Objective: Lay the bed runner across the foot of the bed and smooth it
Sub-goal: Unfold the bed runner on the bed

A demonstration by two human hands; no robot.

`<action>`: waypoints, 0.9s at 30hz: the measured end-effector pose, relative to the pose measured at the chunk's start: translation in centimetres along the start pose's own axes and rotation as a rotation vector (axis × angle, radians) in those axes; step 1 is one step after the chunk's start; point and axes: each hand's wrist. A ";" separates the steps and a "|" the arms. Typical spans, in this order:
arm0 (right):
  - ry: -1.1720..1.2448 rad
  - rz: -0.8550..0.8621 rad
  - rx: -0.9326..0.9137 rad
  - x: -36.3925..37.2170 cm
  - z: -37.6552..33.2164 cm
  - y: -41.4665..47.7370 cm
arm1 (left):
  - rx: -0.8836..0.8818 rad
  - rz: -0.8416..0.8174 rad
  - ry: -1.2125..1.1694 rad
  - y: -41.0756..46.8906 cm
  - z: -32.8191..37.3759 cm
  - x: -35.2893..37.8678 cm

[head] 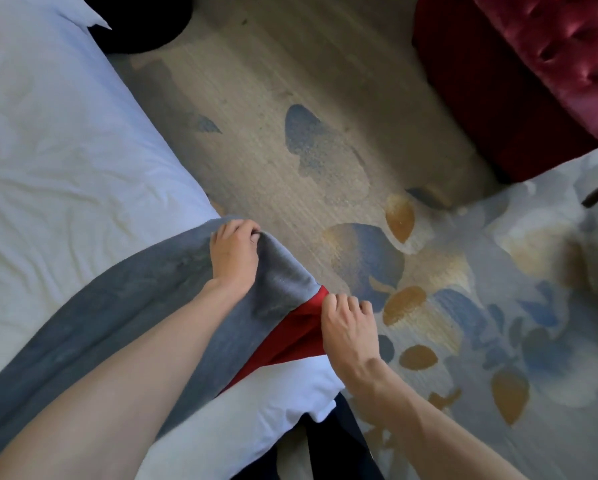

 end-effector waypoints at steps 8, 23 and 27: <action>0.054 -0.048 -0.087 0.1 -0.3 2.4 | -0.058 -0.159 0.137 -1.6 -2.0 -0.7; -0.116 -0.009 -0.548 -4.7 -11.4 3.4 | -0.300 0.001 0.210 -11.2 -11.4 -9.9; -0.181 -0.006 -0.652 -5.9 -14.4 2.1 | -0.393 0.082 0.155 -15.2 -13.0 -11.8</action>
Point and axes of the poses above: each hand's wrist, its own y-axis towards the middle knuckle, its own x-axis out of the palm, z = x × y, and after that the axes turned 1 degree about y, right-handed
